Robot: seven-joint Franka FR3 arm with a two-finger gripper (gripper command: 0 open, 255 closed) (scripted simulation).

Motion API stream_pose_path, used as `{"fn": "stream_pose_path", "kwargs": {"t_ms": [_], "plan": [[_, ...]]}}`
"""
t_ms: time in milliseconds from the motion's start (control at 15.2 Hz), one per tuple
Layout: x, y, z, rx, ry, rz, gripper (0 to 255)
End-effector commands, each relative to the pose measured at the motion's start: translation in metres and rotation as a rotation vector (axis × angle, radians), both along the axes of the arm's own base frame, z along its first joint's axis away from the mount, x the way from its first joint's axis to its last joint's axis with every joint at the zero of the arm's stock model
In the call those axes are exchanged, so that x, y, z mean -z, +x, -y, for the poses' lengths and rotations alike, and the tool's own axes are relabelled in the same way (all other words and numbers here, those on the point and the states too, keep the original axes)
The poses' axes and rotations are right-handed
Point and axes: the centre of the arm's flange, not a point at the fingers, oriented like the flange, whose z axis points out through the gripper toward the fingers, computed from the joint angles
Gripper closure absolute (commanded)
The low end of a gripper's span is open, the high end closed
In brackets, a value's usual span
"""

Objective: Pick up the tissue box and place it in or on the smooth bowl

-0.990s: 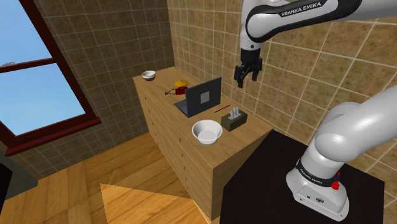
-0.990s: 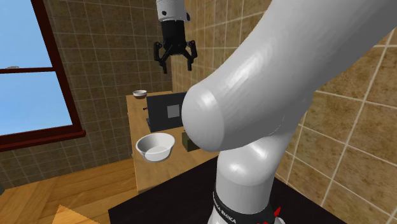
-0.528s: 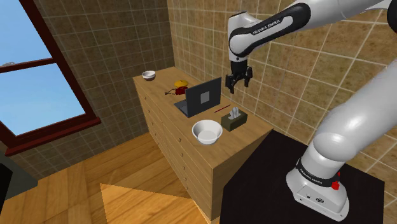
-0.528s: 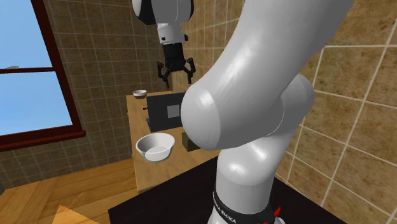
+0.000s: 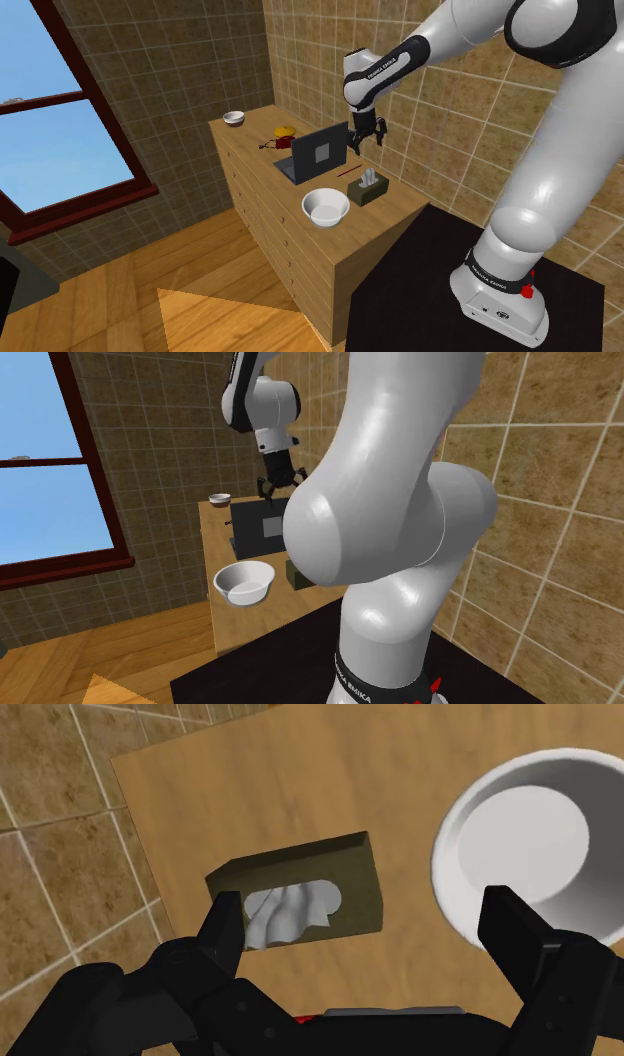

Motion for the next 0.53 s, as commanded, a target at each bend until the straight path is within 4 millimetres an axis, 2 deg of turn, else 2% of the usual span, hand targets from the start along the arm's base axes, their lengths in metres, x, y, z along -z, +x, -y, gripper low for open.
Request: {"fn": "stream_pose_path", "kwargs": {"t_ms": [0,462], "plan": [[0.023,0.016,0.015,0.033,-0.014,-0.016,0],[0.093,0.06,0.066,0.146,-0.059,-0.07,0]]}}
